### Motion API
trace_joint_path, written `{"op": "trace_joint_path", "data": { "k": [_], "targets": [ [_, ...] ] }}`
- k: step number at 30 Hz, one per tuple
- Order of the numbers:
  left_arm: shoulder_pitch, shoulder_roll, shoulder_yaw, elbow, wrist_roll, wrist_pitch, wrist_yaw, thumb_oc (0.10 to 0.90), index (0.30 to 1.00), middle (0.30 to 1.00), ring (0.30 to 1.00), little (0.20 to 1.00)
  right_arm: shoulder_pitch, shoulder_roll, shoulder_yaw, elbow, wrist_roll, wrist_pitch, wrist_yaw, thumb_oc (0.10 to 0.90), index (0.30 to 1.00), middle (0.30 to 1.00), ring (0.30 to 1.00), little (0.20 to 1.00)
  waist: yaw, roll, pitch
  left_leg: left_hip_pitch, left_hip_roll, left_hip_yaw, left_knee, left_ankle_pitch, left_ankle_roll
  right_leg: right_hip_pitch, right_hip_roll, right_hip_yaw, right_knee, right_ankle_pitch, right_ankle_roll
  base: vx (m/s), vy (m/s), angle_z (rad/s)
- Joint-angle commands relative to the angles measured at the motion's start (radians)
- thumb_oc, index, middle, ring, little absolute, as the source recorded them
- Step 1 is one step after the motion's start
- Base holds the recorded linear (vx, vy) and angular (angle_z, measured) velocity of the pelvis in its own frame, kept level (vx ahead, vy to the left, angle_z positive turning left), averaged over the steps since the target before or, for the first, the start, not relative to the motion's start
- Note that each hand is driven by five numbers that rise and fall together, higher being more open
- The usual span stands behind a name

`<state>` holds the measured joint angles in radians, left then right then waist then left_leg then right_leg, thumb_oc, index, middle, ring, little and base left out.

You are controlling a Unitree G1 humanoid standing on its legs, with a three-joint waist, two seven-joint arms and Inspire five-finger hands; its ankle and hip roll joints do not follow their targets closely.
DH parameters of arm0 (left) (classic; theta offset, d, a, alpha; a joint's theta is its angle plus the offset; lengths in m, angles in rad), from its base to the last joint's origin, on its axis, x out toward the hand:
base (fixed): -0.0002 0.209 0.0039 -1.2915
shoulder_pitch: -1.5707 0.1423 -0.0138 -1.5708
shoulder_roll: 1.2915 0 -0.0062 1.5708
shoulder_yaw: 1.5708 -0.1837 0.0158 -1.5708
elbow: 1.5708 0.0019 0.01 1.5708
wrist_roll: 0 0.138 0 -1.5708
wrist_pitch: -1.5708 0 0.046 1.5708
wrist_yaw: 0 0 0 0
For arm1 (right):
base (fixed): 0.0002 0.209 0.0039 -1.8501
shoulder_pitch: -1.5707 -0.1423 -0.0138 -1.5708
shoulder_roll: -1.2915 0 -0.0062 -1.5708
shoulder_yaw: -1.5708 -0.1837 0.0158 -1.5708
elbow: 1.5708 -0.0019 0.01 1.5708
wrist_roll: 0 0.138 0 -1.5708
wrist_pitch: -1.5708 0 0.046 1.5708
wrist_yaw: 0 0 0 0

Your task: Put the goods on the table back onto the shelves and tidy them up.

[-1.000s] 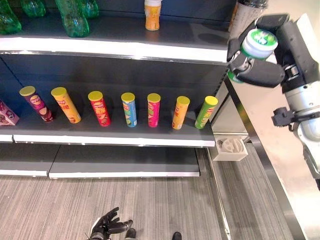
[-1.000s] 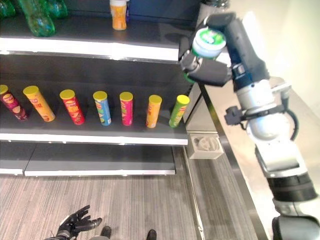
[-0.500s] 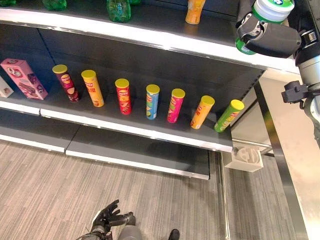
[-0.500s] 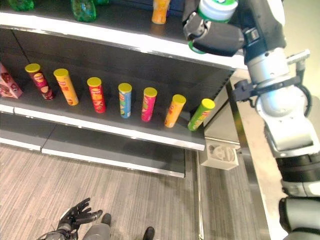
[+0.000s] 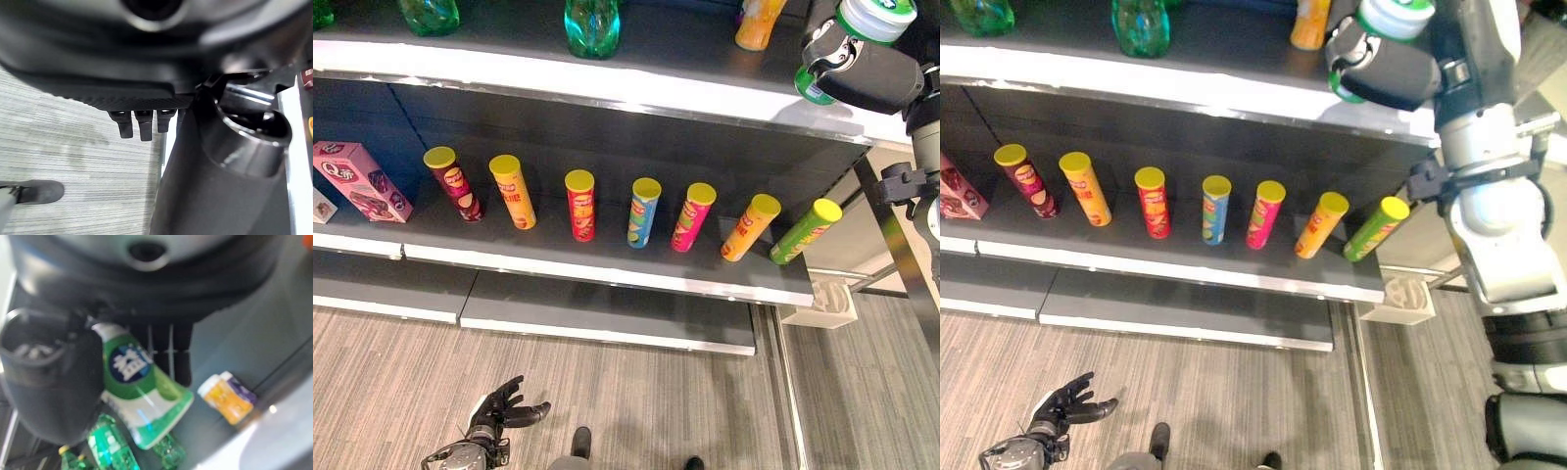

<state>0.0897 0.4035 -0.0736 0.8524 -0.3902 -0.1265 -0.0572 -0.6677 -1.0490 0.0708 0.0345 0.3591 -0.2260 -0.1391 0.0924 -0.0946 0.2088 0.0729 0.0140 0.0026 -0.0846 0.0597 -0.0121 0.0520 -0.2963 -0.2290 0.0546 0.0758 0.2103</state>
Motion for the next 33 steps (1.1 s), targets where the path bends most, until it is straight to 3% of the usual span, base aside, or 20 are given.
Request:
{"op": "trace_joint_path", "data": {
  "k": [1, 5, 20, 25, 33],
  "targets": [
    [0.024, 0.003, -0.021, -0.036, -0.011, -0.06, -0.015, 0.8, 0.9, 0.9, 0.9, 0.9, -0.153, -0.054, -0.03, 0.046, 0.025, -0.058, -0.08, 0.4, 0.3, 0.3, 0.3, 0.3, 0.003, -0.005, -0.089, -0.006, 0.004, 0.024, 0.006, -0.11, -0.031, -0.019, 0.058, 0.002, -0.029, -0.056, -0.012, 0.03, -0.027, 0.03],
    [0.037, -0.013, -0.013, -0.036, -0.013, -0.055, -0.015, 0.8, 0.9, 0.9, 0.9, 0.9, -0.177, -0.056, 0.002, 0.049, 0.014, -0.052, -0.077, 0.4, 0.3, 0.3, 0.3, 0.3, 0.007, -0.016, -0.098, 0.007, 0.012, 0.036, 0.006, -0.114, -0.035, 0.008, 0.083, 0.036, -0.093, -0.035, -0.01, 0.04, -0.061, -0.03],
    [0.046, -0.063, -0.003, 0.026, -0.024, -0.04, 0.007, 0.8, 0.9, 0.9, 0.9, 0.9, -0.218, -0.017, 0.112, 0.085, -0.004, -0.016, -0.044, 0.4, 0.3, 0.3, 0.3, 0.3, 0.027, -0.042, -0.121, 0.02, 0.052, 0.018, 0.0, -0.108, -0.06, 0.064, 0.115, -0.006, -0.142, -0.053, -0.028, 0.03, -0.062, 0.0],
    [0.044, -0.059, 0.002, 0.03, -0.029, -0.042, 0.017, 0.8, 0.9, 0.9, 0.9, 0.9, -0.3, -0.019, 0.2, 0.167, -0.101, 0.016, -0.058, 0.4, 0.3, 0.3, 0.3, 0.3, 0.039, -0.039, -0.121, 0.015, 0.054, 0.014, 0.001, -0.105, -0.062, 0.063, 0.111, -0.015, -0.141, -0.05, -0.027, 0.0, -0.03, 0.05],
    [0.047, -0.06, -0.01, 0.009, -0.068, -0.039, 0.019, 0.8, 0.9, 0.9, 0.9, 0.9, -0.421, 0.048, 0.307, 0.32, -0.249, 0.063, -0.091, 0.4, 0.3, 0.3, 0.3, 0.3, 0.061, -0.016, -0.128, 0.012, 0.054, 0.001, -0.003, -0.099, -0.062, 0.075, 0.109, -0.033, -0.142, -0.054, -0.028, 0.0, -0.031, 0.06]
  ]
}}
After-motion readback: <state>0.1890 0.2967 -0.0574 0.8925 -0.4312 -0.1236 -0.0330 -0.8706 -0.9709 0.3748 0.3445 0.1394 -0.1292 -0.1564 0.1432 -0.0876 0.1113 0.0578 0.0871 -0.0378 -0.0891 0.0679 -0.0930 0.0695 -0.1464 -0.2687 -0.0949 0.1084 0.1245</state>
